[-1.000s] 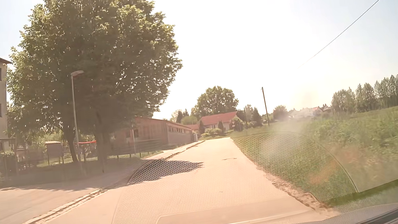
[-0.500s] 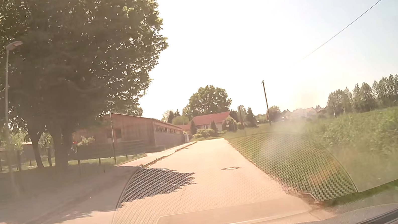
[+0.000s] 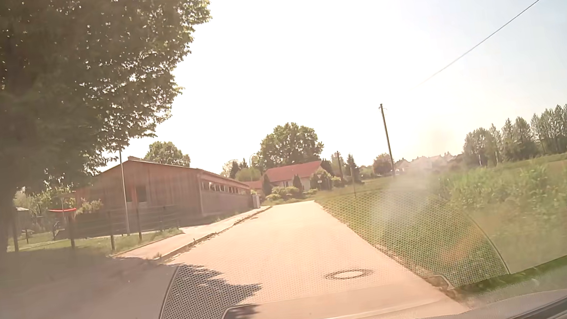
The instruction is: Follow the waypoints while adhering to traffic rules and regulations
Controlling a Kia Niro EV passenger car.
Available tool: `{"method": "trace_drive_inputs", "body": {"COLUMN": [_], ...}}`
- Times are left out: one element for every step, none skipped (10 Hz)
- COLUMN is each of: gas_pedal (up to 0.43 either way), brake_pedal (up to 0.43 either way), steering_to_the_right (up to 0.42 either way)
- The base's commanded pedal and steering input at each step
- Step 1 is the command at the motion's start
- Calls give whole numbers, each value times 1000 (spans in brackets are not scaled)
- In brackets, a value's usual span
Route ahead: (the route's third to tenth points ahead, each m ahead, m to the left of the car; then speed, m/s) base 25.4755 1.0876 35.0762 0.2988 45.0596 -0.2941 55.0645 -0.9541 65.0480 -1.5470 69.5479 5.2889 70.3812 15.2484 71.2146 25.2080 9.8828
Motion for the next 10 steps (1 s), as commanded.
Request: {"method": "trace_drive_inputs", "body": {"gas_pedal": [118, 118, 118, 118, 118, 118, 118, 118, 118, 118], "brake_pedal": [0, 0, 0, 0, 0, 0, 0, 0, 0, 0], "steering_to_the_right": [12, 12, 12, 12, 12, 11, 11, 11, 11, 11]}}
